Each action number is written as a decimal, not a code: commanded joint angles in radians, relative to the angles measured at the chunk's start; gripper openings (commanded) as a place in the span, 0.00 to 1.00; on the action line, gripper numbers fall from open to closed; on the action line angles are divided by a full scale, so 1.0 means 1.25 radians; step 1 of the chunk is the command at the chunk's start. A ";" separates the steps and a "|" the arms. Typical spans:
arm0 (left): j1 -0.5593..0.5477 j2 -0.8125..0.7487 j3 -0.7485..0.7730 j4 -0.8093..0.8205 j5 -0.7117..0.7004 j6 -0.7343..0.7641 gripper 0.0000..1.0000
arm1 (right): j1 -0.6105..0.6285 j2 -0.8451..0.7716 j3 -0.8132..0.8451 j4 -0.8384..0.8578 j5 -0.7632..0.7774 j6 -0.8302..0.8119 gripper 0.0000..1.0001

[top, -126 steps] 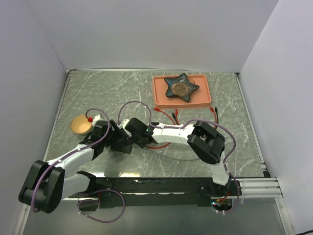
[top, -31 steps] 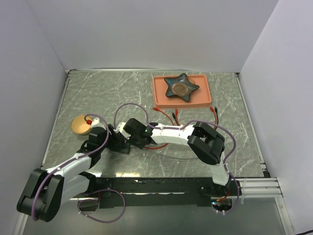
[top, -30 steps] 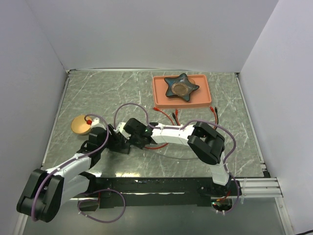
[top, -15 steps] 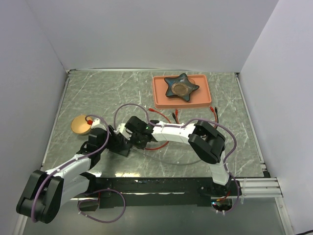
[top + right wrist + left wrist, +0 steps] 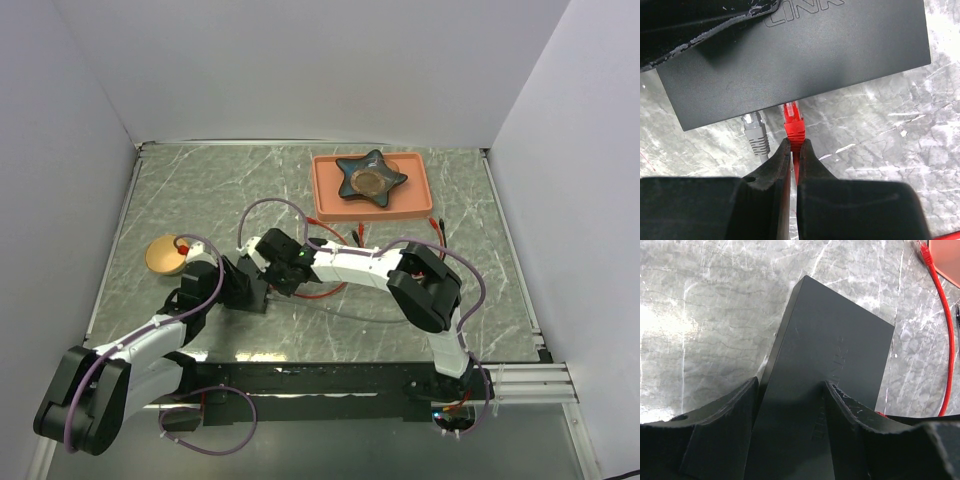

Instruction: Insert the plug into the switch port

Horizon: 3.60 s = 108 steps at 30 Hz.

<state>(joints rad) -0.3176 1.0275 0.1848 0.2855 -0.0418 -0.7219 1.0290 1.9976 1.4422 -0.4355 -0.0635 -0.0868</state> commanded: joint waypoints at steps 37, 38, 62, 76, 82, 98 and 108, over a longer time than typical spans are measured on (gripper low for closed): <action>-0.112 0.047 0.089 -0.069 0.253 -0.054 0.26 | 0.008 0.076 0.188 0.163 -0.153 0.026 0.00; -0.112 0.049 0.090 -0.066 0.262 -0.054 0.24 | 0.006 0.077 0.191 0.164 -0.155 0.028 0.00; -0.139 0.042 0.110 -0.124 0.203 -0.075 0.21 | 0.005 0.098 0.236 0.141 -0.152 0.057 0.00; -0.135 -0.028 0.191 -0.299 0.062 -0.052 0.85 | 0.006 0.001 0.042 0.143 -0.108 0.067 0.40; -0.119 -0.073 0.230 -0.384 -0.013 -0.043 0.94 | 0.009 -0.048 0.018 0.053 -0.029 0.094 0.60; -0.079 -0.297 0.253 -0.433 0.026 -0.030 0.99 | -0.082 -0.367 -0.161 0.023 0.108 0.185 0.99; -0.077 -0.469 0.244 -0.436 0.002 -0.041 0.96 | -0.234 -0.622 -0.423 0.173 0.187 0.296 0.98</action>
<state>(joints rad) -0.4183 0.4709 0.4568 -0.2745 -0.0364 -0.7570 0.7887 1.3296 0.9894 -0.3302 0.1040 0.2070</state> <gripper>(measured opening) 0.963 0.988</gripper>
